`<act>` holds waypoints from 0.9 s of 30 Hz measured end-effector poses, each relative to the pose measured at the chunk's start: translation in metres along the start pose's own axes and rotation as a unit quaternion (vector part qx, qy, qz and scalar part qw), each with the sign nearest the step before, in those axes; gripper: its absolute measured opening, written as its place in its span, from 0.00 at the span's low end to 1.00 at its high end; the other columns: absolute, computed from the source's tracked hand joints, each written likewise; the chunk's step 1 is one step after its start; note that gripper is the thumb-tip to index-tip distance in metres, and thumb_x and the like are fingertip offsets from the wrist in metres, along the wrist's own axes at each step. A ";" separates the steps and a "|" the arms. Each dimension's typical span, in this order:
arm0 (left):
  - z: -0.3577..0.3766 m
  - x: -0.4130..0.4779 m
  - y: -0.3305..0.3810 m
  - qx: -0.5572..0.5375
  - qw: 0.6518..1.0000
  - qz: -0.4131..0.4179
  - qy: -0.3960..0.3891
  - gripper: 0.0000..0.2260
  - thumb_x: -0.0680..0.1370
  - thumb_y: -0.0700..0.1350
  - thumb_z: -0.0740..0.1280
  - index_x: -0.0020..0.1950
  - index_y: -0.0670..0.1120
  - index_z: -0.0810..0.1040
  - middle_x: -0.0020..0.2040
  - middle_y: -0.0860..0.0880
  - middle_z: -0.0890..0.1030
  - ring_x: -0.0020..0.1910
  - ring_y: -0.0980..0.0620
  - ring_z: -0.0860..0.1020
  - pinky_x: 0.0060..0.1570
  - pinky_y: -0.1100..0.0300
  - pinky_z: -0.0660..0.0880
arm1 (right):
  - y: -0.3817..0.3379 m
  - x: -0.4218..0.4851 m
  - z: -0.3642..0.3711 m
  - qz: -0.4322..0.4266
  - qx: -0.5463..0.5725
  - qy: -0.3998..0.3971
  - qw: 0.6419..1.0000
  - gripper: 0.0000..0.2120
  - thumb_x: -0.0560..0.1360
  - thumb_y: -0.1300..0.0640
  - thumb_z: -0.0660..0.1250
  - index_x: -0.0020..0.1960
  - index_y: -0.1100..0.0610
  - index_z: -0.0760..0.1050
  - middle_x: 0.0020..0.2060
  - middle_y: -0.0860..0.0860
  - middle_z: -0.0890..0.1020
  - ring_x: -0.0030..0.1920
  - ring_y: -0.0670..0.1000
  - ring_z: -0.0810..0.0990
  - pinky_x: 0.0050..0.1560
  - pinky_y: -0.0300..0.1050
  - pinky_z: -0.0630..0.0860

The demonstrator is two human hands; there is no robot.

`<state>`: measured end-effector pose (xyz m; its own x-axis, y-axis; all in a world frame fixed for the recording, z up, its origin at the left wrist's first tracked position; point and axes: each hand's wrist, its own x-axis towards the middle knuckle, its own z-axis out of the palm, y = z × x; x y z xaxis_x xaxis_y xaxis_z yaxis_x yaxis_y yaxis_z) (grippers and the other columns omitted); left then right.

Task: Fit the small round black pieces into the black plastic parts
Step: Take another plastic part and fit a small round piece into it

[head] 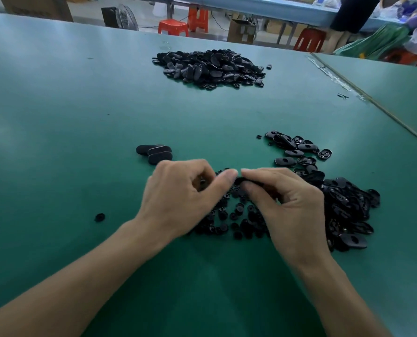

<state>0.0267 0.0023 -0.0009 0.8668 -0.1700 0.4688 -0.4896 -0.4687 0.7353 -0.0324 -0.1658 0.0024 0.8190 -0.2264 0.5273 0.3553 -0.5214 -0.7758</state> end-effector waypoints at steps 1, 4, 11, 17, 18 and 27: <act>0.002 -0.002 0.002 -0.004 1.000 -0.008 -0.014 0.23 0.73 0.68 0.62 0.30 0.52 0.77 0.22 0.57 0.72 0.22 0.58 0.67 0.29 0.60 0.66 | -0.001 -0.001 0.001 -0.002 0.018 -0.010 1.000 0.12 0.73 0.64 0.74 0.52 0.50 0.85 0.46 0.42 0.85 0.49 0.47 0.84 0.50 0.38 0.79; 0.003 -0.005 0.005 -0.010 0.999 -0.010 -0.031 0.21 0.74 0.68 0.58 0.31 0.56 0.78 0.24 0.56 0.73 0.24 0.56 0.69 0.31 0.59 0.65 | -0.004 -0.002 0.005 0.000 0.062 -0.021 0.998 0.14 0.73 0.68 0.73 0.51 0.51 0.85 0.46 0.44 0.86 0.48 0.49 0.85 0.52 0.44 0.81; 0.004 -0.006 0.006 -0.141 0.989 -0.024 -0.042 0.06 0.77 0.50 0.67 0.46 0.54 0.83 0.36 0.50 0.84 0.33 0.49 0.80 0.34 0.56 0.77 | -0.009 -0.005 0.006 0.093 0.148 -0.049 0.983 0.17 0.71 0.65 0.76 0.57 0.50 0.82 0.46 0.48 0.86 0.46 0.48 0.86 0.49 0.39 0.80; 0.005 -0.005 0.003 -0.207 0.976 -0.022 -0.061 0.04 0.76 0.46 0.71 0.49 0.53 0.84 0.42 0.56 0.86 0.39 0.59 0.83 0.39 0.71 0.74 | -0.010 0.000 0.005 0.108 0.161 -0.028 0.981 0.11 0.74 0.66 0.72 0.48 0.50 0.83 0.39 0.48 0.87 0.39 0.47 0.85 0.43 0.36 0.79; 0.005 -0.004 0.002 -0.211 0.976 -0.024 -0.054 0.04 0.76 0.44 0.73 0.49 0.53 0.84 0.41 0.56 0.86 0.39 0.60 0.82 0.38 0.72 0.72 | -0.010 0.000 0.005 0.108 0.153 -0.027 0.982 0.11 0.75 0.66 0.72 0.48 0.49 0.83 0.38 0.48 0.86 0.37 0.47 0.85 0.42 0.36 0.79; 0.002 0.001 -0.002 -0.255 0.964 -0.060 -0.045 0.08 0.74 0.39 0.75 0.47 0.52 0.85 0.39 0.55 0.86 0.37 0.58 0.83 0.42 0.65 0.79 | -0.005 -0.003 0.006 0.116 0.076 -0.023 0.990 0.10 0.76 0.62 0.72 0.49 0.47 0.82 0.37 0.43 0.86 0.36 0.46 0.85 0.41 0.36 0.80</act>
<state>0.0288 0.0013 -0.0034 0.9140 -0.2252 0.3375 -0.3478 -0.0062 0.9376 -0.0341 -0.1577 0.0032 0.9053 -0.2855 0.3144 0.2153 -0.3296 -0.9192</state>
